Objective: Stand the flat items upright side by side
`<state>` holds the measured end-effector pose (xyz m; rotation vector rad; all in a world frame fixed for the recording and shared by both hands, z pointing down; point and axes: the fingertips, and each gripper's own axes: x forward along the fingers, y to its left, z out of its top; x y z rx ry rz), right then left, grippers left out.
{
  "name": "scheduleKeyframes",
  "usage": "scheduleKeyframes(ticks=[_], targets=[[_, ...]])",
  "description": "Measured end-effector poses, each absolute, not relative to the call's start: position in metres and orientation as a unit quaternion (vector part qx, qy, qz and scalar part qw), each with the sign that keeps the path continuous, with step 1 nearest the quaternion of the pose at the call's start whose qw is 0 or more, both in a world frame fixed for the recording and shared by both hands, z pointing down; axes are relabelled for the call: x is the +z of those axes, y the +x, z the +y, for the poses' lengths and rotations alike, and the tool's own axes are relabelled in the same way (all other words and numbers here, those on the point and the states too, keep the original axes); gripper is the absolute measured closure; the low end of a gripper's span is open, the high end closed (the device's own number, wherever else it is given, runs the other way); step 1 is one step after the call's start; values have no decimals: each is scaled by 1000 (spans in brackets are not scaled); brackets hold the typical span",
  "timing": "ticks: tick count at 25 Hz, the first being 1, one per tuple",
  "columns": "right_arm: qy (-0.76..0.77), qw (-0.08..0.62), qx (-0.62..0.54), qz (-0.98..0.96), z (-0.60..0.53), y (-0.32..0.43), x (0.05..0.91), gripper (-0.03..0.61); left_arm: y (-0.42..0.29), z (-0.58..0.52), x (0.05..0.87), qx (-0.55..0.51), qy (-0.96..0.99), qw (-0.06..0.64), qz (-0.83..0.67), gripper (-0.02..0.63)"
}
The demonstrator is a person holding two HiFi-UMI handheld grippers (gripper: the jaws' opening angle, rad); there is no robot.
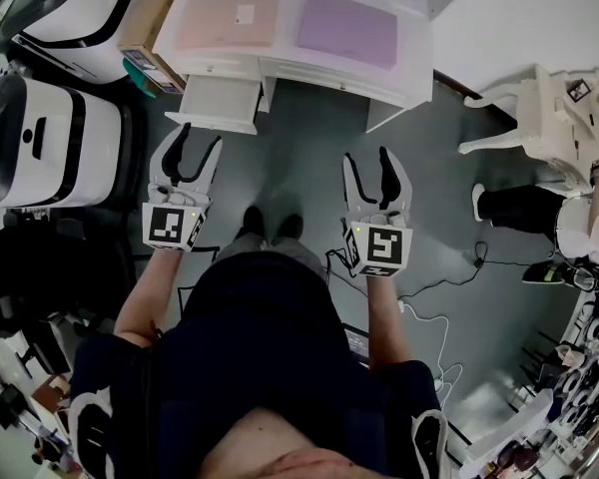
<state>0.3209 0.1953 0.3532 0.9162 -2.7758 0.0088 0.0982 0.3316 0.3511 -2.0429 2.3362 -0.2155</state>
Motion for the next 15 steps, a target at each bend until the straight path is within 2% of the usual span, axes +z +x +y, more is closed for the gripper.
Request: scheduleKeyframes(ticks=[7,15], targets=[[291,104,9,-951,176,331,354,256,116,302,347,-61,-671,16,739,286],[265,104,17,-958,159,331,351,192,118,271,336,-51,-678,12,733,224]])
